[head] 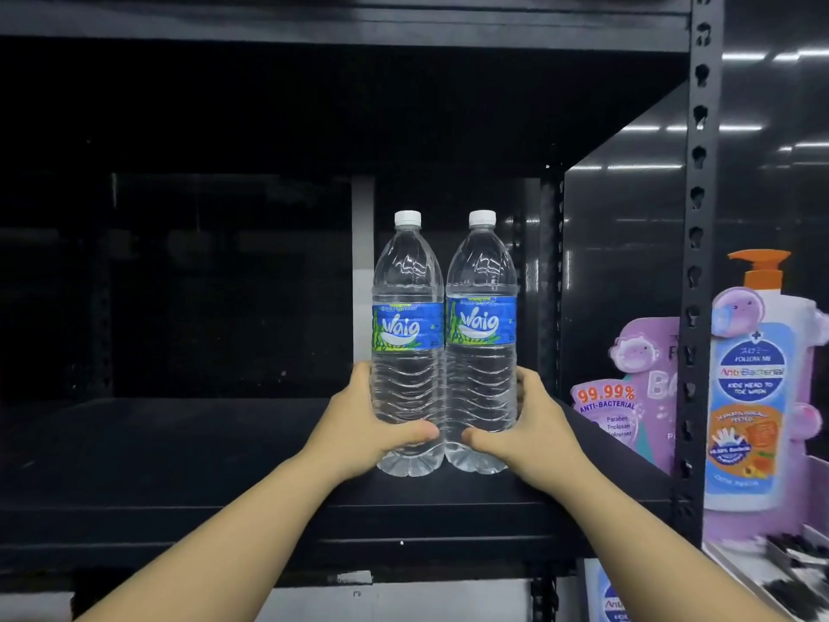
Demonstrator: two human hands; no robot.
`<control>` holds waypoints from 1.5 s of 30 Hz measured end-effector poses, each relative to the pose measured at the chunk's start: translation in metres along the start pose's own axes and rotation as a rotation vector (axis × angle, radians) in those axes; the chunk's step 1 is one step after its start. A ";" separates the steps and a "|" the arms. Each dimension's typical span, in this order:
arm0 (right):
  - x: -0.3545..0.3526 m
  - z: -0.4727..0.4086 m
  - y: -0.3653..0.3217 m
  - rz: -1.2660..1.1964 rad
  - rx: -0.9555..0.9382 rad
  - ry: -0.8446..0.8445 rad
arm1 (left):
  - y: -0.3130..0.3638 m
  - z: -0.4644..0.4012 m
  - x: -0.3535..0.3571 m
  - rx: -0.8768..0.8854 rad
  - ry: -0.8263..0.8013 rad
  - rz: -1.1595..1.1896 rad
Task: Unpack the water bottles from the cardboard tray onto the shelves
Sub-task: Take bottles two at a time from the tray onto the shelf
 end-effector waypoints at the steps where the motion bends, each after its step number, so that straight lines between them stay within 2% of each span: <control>1: 0.000 0.000 0.001 -0.010 0.005 -0.005 | 0.000 0.001 0.001 0.004 0.011 -0.004; 3: 0.001 0.000 -0.001 -0.022 0.007 -0.014 | -0.002 0.002 0.003 0.018 0.023 -0.008; 8: 0.005 0.001 -0.006 0.011 -0.004 -0.012 | -0.007 0.004 0.009 0.027 -0.067 0.032; 15: 0.000 0.008 -0.007 -0.016 0.004 -0.058 | -0.016 0.000 0.005 -0.011 -0.031 0.079; 24: -0.002 0.009 -0.011 0.047 -0.045 -0.018 | -0.020 0.001 0.000 -0.021 0.022 0.129; 34: -0.003 -0.001 0.003 0.075 0.076 -0.030 | -0.026 -0.009 -0.003 -0.036 -0.012 0.095; 45: 0.012 -0.059 0.022 0.222 0.197 -0.117 | -0.046 -0.076 0.019 -0.092 -0.099 -0.054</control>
Point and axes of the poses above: each hand's wrist, its own z-axis away from the middle knuckle, its own x-axis out of the palm, y = z × x, the point moved 6 cm from there along -z, towards the middle knuckle, and after that the axes turned 1 degree about -y, right-handed, at the moved point
